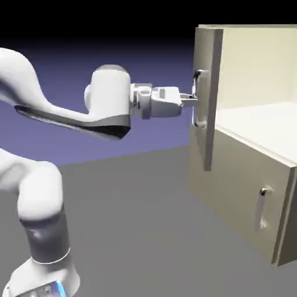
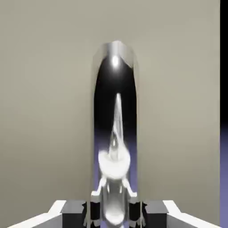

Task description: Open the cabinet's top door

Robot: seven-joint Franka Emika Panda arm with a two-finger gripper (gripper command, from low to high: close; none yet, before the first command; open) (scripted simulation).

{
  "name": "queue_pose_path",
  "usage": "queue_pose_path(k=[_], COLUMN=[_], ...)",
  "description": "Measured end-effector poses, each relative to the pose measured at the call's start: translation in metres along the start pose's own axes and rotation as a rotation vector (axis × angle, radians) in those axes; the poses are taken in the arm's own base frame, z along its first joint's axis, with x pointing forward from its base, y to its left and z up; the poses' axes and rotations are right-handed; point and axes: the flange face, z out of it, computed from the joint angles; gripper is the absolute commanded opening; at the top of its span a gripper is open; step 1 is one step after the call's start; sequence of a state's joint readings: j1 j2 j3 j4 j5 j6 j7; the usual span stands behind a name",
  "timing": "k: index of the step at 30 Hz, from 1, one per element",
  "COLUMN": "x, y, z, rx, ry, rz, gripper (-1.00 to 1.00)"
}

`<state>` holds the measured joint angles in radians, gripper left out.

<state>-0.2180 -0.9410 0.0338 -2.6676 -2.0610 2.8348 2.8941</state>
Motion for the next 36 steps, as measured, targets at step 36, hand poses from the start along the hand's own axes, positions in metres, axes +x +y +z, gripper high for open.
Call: queue_pose_path(k=[36], x=[-0.068], y=[-0.068], z=[-0.186], rx=[-0.28], ry=[0.28], rz=[0.001], gripper=[-1.0])
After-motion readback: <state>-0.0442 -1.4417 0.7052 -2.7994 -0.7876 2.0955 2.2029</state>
